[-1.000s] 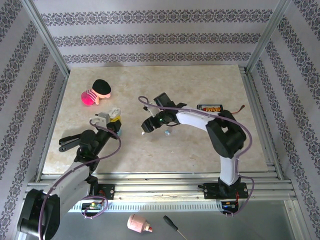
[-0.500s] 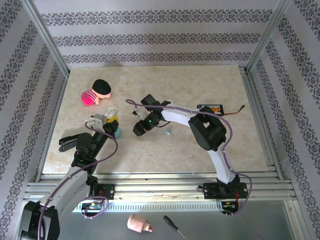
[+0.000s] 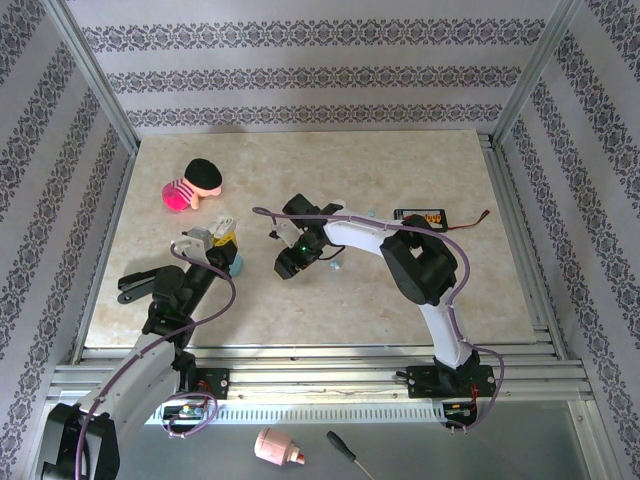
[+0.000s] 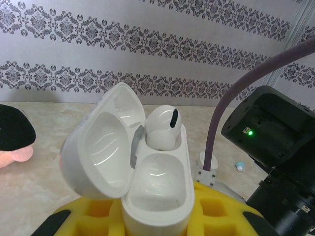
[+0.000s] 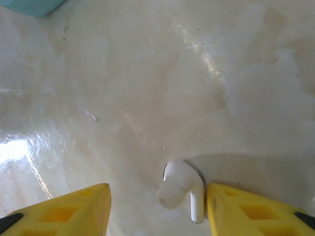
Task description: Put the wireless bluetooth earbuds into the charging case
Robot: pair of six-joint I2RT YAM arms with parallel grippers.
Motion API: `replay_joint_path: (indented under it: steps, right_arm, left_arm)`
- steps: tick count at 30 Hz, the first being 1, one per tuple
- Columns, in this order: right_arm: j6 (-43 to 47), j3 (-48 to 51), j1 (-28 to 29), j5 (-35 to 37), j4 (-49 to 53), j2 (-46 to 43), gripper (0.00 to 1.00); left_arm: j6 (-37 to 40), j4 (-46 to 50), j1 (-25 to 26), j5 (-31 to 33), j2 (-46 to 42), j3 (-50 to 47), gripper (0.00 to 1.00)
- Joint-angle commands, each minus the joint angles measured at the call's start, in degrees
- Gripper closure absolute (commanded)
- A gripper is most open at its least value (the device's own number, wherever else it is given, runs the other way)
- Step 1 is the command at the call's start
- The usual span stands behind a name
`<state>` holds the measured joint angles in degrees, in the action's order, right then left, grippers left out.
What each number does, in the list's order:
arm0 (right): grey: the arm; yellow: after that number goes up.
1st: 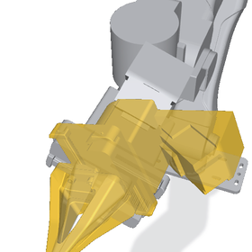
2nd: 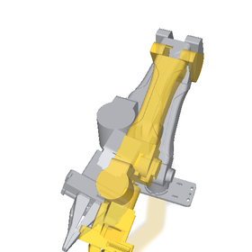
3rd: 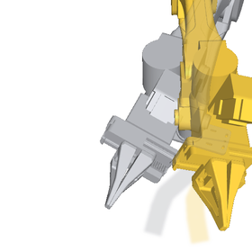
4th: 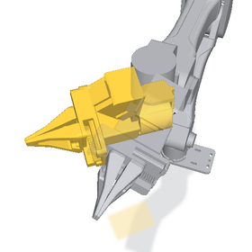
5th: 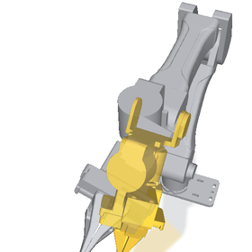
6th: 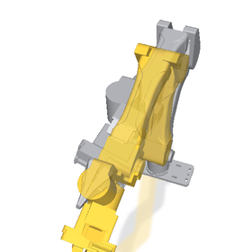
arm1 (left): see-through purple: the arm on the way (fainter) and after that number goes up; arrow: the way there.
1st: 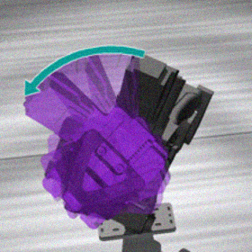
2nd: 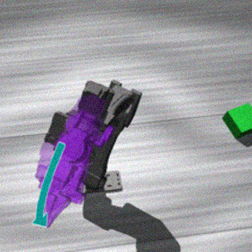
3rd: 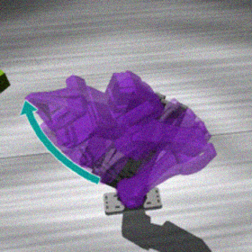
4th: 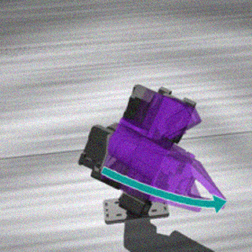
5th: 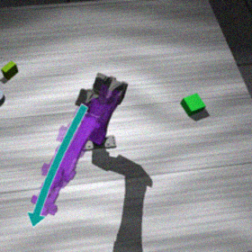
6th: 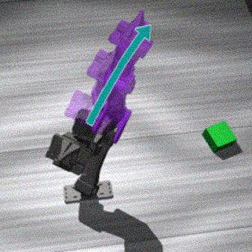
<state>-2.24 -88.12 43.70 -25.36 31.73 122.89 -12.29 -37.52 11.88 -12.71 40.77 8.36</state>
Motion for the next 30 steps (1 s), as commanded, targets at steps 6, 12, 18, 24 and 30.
replay_joint_path:
  steps: [6,12,18,24,30]
  right_arm:
    - [-1.7,-3.2,4.2,16.0,5.7,-1.9,0.42]
    - [-2.1,-8.0,7.0,24.3,12.3,0.7,0.44]
    - [-2.1,-19.4,8.1,27.0,23.4,7.4,0.47]
    - [-1.7,-31.0,9.1,28.3,33.0,13.7,0.49]
    - [-1.0,-39.7,9.1,29.9,40.1,19.1,0.54]
  left_arm:
    - [-1.4,4.9,-2.0,9.6,-2.0,0.2,0.92]
    - [-2.7,11.8,-3.7,13.5,-8.7,-0.7,0.93]
    - [-1.3,17.7,-3.7,15.6,-14.9,-0.5,0.93]
    - [-0.4,21.7,-3.6,16.4,-16.1,0.4,0.93]
    - [-0.4,21.2,-3.7,15.8,-15.6,0.2,0.92]
